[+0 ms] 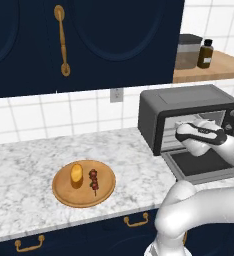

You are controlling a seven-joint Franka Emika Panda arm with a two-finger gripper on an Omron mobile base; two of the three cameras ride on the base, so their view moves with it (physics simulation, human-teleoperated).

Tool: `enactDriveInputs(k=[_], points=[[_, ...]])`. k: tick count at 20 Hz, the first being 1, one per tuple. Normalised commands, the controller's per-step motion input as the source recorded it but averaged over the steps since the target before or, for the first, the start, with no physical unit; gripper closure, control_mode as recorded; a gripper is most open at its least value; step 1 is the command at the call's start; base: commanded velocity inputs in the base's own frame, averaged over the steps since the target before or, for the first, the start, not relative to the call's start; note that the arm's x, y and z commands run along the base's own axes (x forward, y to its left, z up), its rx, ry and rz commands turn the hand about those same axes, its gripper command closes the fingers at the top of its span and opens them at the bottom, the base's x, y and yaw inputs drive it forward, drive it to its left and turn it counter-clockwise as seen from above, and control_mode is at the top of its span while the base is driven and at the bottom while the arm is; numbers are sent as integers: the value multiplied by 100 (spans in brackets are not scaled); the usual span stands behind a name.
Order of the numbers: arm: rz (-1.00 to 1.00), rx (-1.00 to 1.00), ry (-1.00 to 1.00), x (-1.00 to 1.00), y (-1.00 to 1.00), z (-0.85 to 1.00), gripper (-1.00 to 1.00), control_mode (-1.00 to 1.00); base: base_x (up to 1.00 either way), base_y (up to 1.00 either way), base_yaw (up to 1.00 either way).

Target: Pick up the kebab skewer and baguette bread, and place them inside the toaster oven. Close the toaster oven door and start by setting the timer.

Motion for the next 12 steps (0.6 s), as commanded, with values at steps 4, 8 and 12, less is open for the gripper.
enactDriveInputs(k=[4, 8, 12], points=[[0, 0, 3, 18, 0, 0, -100, -100, 0, 0, 0], [0, 0, 4, 11, 0, 0, -100, -100, 0, 0, 0], [0, 0, 0, 8, 0, 0, -100, -100, 0, 0, 0]])
